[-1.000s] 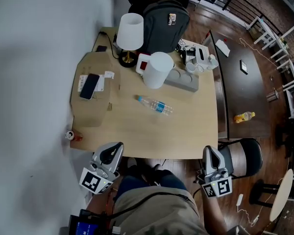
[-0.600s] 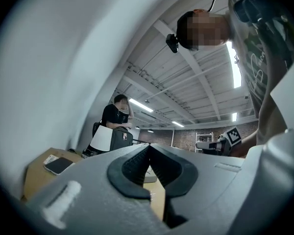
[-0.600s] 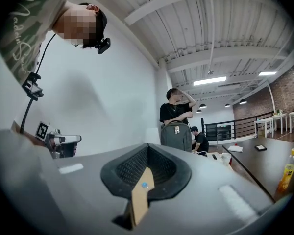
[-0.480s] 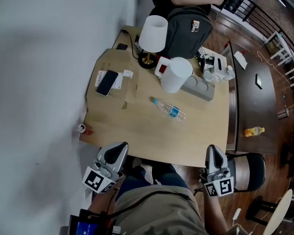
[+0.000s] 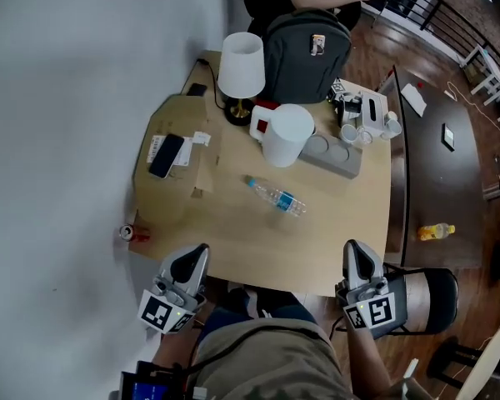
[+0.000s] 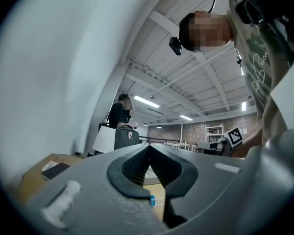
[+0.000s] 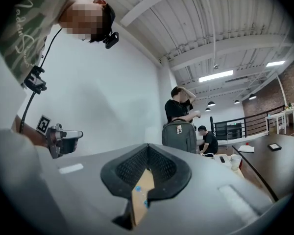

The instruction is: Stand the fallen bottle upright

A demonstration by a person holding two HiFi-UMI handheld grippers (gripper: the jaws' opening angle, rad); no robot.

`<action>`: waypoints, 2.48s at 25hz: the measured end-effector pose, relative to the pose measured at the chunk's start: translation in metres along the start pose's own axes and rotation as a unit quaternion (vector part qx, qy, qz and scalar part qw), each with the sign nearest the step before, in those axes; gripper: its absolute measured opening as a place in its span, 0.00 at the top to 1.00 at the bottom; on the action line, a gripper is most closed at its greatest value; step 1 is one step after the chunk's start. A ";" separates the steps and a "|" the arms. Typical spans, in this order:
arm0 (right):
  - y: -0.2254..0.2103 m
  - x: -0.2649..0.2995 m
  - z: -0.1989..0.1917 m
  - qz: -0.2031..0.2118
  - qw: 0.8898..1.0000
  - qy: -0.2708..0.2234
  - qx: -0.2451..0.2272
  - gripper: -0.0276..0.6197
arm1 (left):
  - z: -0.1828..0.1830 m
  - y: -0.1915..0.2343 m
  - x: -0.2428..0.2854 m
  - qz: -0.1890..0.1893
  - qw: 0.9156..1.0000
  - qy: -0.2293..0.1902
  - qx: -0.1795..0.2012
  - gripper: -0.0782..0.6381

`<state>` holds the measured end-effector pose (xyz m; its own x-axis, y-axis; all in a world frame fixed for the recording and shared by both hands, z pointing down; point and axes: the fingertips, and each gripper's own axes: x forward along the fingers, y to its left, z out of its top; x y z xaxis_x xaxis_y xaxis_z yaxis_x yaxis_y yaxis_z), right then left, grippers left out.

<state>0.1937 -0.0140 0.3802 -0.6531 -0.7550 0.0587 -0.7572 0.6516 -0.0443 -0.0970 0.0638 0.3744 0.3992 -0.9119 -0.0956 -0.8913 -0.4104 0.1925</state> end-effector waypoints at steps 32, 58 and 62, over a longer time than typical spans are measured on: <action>-0.076 0.074 -0.008 0.015 1.000 0.010 -0.026 0.95 | -0.010 0.028 0.141 -0.045 0.999 0.013 0.016 0.89; -0.005 0.154 -0.082 0.149 0.950 0.245 -0.121 0.77 | -0.029 0.046 0.149 -0.076 0.996 0.037 0.012 0.89; 0.002 0.163 -0.099 0.172 0.929 0.276 -0.178 0.67 | -0.027 0.048 0.150 -0.080 0.996 0.030 0.016 0.89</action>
<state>0.0856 -0.1285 0.4881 -0.6799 -0.4083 0.6091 -0.3899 0.9048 0.1713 -0.0742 -0.0932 0.3953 0.5480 -0.8340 -0.0640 -0.8214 -0.5510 0.1474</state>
